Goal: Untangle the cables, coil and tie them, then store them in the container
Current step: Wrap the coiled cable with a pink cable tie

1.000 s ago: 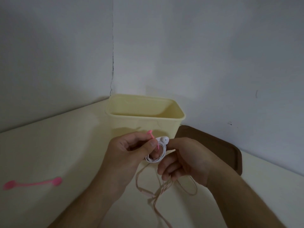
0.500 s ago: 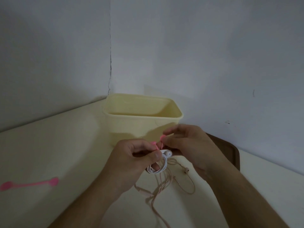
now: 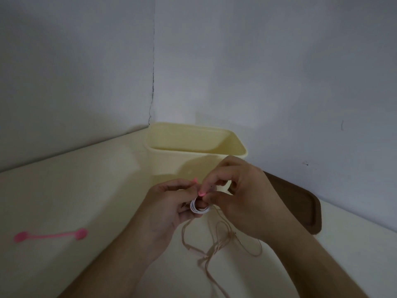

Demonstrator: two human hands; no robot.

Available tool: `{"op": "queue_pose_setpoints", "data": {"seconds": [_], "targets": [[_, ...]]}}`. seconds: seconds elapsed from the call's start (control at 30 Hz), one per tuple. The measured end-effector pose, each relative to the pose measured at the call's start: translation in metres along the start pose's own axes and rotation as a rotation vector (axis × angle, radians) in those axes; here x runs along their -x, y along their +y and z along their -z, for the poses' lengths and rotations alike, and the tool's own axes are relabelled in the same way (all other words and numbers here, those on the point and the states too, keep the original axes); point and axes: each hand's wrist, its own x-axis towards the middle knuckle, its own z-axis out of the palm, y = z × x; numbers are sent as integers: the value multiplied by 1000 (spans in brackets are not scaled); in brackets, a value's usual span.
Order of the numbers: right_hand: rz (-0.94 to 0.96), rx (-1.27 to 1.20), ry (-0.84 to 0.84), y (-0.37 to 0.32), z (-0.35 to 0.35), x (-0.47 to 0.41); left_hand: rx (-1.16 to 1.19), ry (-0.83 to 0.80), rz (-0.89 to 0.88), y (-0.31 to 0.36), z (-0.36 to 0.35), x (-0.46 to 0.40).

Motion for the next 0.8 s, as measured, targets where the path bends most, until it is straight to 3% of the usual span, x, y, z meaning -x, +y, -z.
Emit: {"op": "queue_pose_setpoints", "data": {"seconds": [0.33, 0.67, 0.8], "targets": [[38, -32, -94, 2, 4, 1, -38, -41, -54, -3, 0, 0], [-240, -327, 30, 3, -12, 1, -116, 32, -275, -5, -4, 0], [-309, -427, -19, -1, -7, 2, -94, 38, -319, -5, -3, 0]]}}
